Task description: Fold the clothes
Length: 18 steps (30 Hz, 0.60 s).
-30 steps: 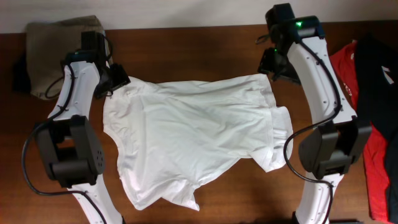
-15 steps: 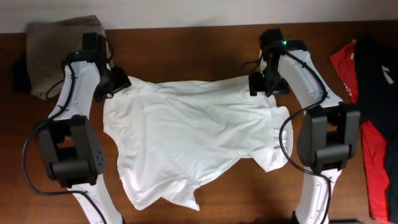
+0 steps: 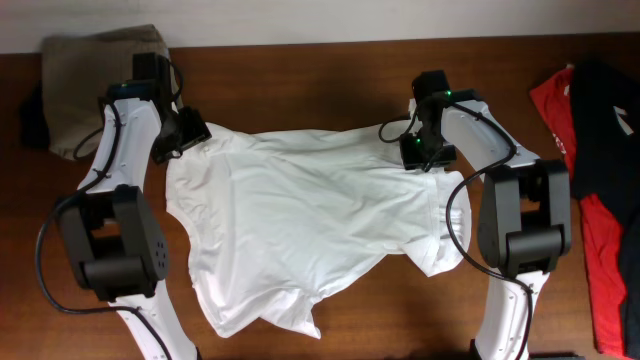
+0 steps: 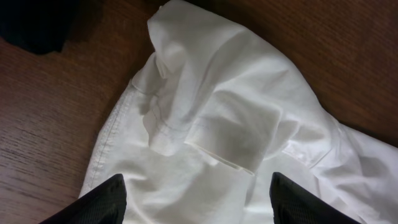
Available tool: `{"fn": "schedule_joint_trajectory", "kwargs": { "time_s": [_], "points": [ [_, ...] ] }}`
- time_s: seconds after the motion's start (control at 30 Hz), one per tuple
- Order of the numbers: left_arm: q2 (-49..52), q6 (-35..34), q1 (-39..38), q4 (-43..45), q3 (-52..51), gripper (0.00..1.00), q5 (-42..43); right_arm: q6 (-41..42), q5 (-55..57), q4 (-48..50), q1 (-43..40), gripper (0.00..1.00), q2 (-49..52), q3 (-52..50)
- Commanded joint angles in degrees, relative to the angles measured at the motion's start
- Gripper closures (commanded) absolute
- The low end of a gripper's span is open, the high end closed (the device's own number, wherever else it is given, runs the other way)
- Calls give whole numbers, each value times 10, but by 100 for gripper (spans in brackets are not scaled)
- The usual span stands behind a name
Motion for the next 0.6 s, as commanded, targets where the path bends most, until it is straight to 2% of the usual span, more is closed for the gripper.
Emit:
{"fn": "schedule_joint_trajectory", "kwargs": {
  "time_s": [0.0, 0.07, 0.1, 0.17, 0.33, 0.57],
  "points": [
    [-3, 1, -2, 0, 1, 27, 6, -3, -4, 12, -2, 69, 0, -4],
    [-2, 0, -2, 2, 1, 29, 6, 2, -4, 16, -2, 75, 0, -4],
    [-1, 0, -2, 2, 1, 38, 6, 5, -4, 18, -2, 78, 1, -4],
    [6, 0, -3, 2, 1, 46, 6, 17, -2, 22, -2, 79, 1, -4],
    [34, -2, -17, -9, 1, 47, 30, 23, -2, 30, -2, 79, 1, -4],
    [44, -74, -27, -12, 1, 46, 30, 23, -2, 31, -2, 79, 0, -4]
  ]
}}
